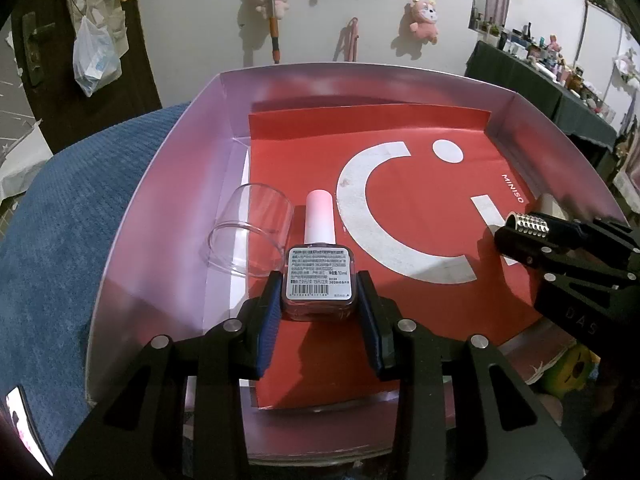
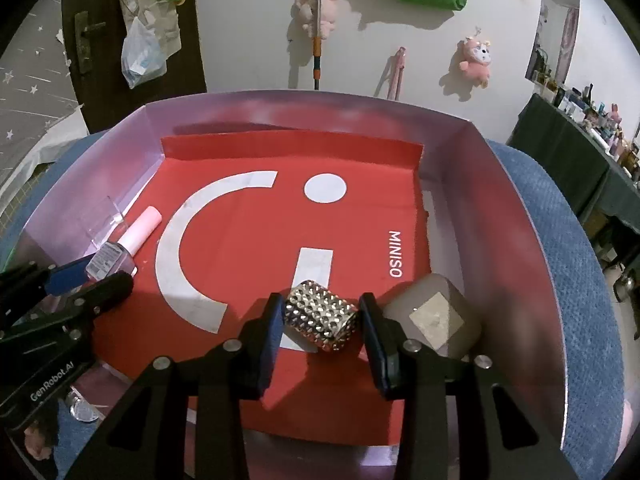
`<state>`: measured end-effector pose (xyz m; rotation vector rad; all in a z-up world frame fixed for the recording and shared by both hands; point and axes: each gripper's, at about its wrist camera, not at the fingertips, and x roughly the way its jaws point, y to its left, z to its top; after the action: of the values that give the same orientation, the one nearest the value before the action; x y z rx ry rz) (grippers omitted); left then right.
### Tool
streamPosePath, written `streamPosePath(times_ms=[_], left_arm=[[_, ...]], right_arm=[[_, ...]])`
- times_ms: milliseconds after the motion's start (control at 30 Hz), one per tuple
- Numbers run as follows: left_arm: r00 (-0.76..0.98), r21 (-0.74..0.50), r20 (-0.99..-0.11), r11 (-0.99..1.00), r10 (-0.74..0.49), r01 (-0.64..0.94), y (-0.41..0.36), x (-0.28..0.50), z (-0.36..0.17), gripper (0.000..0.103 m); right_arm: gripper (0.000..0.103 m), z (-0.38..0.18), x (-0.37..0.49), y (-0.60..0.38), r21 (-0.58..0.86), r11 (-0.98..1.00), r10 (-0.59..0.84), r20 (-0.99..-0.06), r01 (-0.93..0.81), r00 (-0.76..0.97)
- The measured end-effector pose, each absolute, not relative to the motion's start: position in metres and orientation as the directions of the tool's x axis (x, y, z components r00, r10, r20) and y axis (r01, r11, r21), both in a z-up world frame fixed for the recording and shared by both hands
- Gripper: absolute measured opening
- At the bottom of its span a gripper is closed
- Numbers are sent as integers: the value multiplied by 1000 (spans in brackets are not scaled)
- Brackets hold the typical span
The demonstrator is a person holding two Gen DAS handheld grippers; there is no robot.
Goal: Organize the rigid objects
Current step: 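Carry the nail polish and the studded cube into the pink box, then set both items on the red liner and open both tools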
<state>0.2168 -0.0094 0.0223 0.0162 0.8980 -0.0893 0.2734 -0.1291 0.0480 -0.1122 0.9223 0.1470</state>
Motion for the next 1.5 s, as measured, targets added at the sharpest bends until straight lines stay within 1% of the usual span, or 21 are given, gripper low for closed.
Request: streamPosePath(times_ms=[867,1067,1100,1133,1167,1200,1300,1433,1500], left_arm=[[614,-52,-784,995,-93,84,-6,217,27,35],[649,-16,-758,997,-64,80,-10,210,35,36],[655,-11,-753,997,-62,82,-11,209,36,36],[659,-9,-750,996,-63,85,-11,208,37,42],[662,-8,-746,996,-64,87,-12,208,38,49],[667,-7,-742,996,-66,90,-12,207,40,52],[682,1,-729,995,-65,96,-14,203,44,53],[699,16,-713,995,-59,101,-16,197,50,61],[709,21,-703,994,-60,105,-18,193,53,67]], right_arm=[[41,48,277,-133,19,985,117,-805,-173,581],[45,50,277,-134,29,985,124,-806,-171,578],[47,50,276,-134,30,985,125,-805,-170,580],[48,51,275,-135,32,985,125,-804,-169,581],[51,52,274,-135,34,986,126,-802,-166,584],[52,53,274,-136,38,985,129,-800,-166,585],[54,56,271,-135,41,985,135,-794,-168,592],[57,61,265,-135,48,984,144,-784,-172,604],[63,65,261,-136,50,984,147,-776,-173,614]])
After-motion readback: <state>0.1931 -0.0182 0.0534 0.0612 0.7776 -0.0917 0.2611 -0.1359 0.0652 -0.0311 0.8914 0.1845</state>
